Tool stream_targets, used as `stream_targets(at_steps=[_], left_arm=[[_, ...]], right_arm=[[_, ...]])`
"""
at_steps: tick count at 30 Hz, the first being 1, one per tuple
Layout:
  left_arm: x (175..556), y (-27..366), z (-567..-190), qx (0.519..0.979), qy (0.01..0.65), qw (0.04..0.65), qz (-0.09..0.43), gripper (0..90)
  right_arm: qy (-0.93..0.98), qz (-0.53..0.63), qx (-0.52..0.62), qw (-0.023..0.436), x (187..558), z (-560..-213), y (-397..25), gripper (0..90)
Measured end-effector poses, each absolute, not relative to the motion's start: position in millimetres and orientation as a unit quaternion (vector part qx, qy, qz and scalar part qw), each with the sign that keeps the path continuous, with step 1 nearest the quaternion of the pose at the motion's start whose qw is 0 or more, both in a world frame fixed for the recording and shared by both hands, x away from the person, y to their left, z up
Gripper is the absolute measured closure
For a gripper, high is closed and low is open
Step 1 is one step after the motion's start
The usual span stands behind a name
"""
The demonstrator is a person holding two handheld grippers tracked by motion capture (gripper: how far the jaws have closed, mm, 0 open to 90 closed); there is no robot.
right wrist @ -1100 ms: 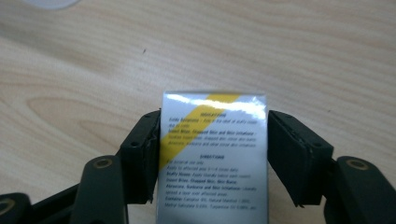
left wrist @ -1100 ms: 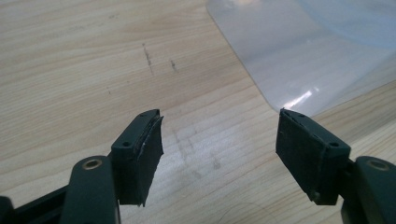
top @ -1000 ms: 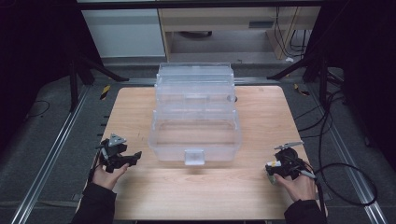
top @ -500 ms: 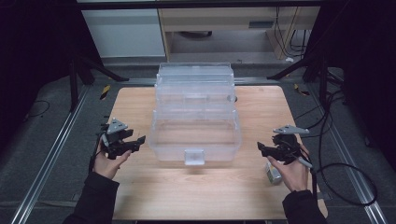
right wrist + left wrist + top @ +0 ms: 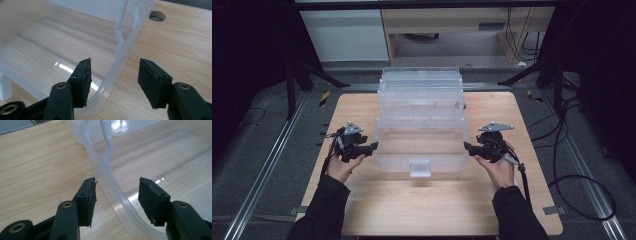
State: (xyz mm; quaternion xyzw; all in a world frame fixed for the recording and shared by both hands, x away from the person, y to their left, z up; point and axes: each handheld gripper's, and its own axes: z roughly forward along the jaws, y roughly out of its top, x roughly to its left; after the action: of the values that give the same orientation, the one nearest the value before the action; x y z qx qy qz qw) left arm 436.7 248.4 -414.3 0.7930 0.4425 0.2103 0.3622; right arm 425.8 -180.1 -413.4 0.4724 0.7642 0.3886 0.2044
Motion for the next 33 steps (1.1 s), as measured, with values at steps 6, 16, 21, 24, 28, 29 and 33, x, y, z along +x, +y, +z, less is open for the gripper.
stream_targets(at_steps=[6, 16, 21, 24, 28, 29, 33], left_arm=[[439.8, 244.5, -418.9, 0.798, 0.442, 0.358, 0.201, 52.7], [439.4, 242.6, -422.2, 0.799, 0.442, 0.354, 0.201, 62.5], [436.3, 243.0, -421.9, 0.796, 0.448, 0.357, 0.198, 63.2], [434.0, 241.7, -420.8, 0.796, 0.447, 0.353, 0.203, 63.8], [430.2, 243.0, -419.6, 0.795, 0.445, 0.358, 0.203, 64.5], [429.1, 243.7, -419.3, 0.795, 0.445, 0.36, 0.202, 64.8], [424.2, 245.5, -419.0, 0.795, 0.445, 0.363, 0.195, 64.9]], right_arm=[[0.774, 0.377, 0.47, 0.196, 429.2, -424.0, -175.2, 52.7], [0.776, 0.377, 0.471, 0.184, 429.1, -424.5, -171.2, 62.7], [0.777, 0.377, 0.47, 0.184, 427.4, -423.0, -171.5, 64.0], [0.775, 0.379, 0.473, 0.179, 427.1, -423.0, -172.1, 64.4], [0.777, 0.374, 0.472, 0.182, 426.0, -422.0, -171.1, 64.8], [0.777, 0.372, 0.473, 0.182, 425.4, -421.8, -170.8, 64.8], [0.78, 0.37, 0.47, 0.183, 420.9, -421.6, -170.3, 64.7]])
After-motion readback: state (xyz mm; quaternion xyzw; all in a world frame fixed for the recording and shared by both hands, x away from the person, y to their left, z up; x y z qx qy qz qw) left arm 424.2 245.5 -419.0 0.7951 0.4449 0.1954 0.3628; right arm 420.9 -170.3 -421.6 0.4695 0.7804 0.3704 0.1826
